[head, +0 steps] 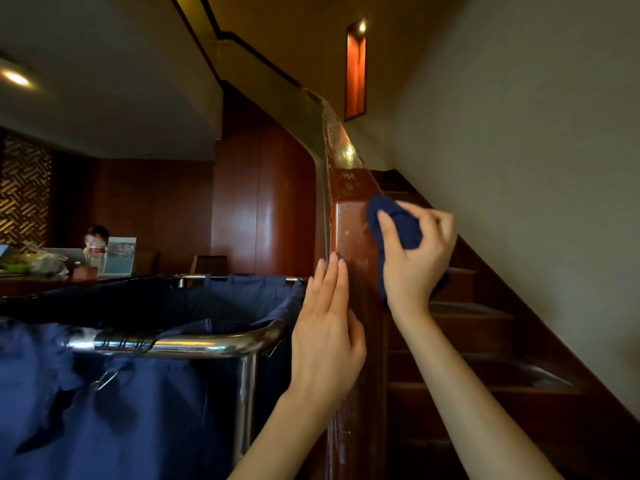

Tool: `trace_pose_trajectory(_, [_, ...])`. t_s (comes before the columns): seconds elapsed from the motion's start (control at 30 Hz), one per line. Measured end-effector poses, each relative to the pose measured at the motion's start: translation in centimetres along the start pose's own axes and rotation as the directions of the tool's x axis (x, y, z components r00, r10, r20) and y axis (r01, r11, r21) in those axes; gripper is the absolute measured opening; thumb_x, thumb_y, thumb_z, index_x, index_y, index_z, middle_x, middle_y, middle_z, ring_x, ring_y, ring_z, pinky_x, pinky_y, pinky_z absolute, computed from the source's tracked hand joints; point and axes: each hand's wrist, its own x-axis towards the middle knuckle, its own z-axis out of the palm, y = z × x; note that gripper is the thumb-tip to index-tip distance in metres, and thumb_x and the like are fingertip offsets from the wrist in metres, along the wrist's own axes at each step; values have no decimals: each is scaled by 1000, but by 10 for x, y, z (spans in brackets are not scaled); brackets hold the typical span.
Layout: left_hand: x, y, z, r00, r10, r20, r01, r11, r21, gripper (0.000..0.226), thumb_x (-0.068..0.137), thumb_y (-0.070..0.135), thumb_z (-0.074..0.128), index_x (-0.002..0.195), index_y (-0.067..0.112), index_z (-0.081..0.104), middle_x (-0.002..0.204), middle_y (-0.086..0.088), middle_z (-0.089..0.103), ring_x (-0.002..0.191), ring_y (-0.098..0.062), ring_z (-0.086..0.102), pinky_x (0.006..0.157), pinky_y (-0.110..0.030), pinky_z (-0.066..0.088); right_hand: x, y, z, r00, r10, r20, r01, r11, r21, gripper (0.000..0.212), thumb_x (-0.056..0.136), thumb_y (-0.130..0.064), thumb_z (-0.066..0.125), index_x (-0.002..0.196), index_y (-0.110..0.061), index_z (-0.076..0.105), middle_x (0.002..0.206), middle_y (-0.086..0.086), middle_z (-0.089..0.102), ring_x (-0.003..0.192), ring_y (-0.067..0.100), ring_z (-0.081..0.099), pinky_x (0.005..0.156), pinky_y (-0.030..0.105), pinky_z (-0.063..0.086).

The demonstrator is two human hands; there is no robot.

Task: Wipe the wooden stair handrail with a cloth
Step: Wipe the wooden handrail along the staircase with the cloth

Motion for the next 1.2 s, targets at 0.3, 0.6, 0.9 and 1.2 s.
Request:
trace_pose_trajectory(0.3, [-34, -11, 4, 995, -77, -57, 71, 993, -98, 74, 87, 0, 53, 153, 13, 22, 161, 2, 19, 150, -7, 7, 120, -23, 14, -29, 7, 6, 720, -534, 444, 608, 793, -31, 17, 84, -30, 74, 100, -23, 75, 104, -1, 65, 99, 23, 56, 78, 42, 45])
trace_pose_trajectory(0.6, [-87, -12, 27, 991, -124, 53, 130, 984, -124, 78, 85, 1, 53, 154, 16, 19, 162, 10, 13, 149, -4, 7, 120, -21, 11, 0, -1, 23, 868, -387, 312, 444, 885, -139, 20, 85, -35, 72, 101, -23, 75, 104, 2, 63, 101, 25, 53, 79, 37, 39])
trace_pose_trajectory(0.9, [-179, -5, 29, 964, -199, 175, 226, 963, -149, 74, 81, -2, 53, 151, 10, 31, 160, 4, 23, 148, -10, 20, 117, -28, 25, -56, 24, -27, 911, -255, 325, 313, 940, -137, 21, 87, -27, 75, 100, -11, 75, 99, 15, 61, 92, 33, 55, 82, 36, 43])
trace_pose_trajectory(1.2, [-272, 9, 44, 826, -395, 402, 486, 860, -154, 77, 88, 9, 58, 154, 12, 18, 163, 8, 6, 127, 2, 36, 87, 1, 36, -150, 53, -93, 668, -447, 595, 543, 840, 22, 18, 83, -24, 80, 98, -14, 78, 96, 13, 67, 93, 29, 52, 72, 45, 48])
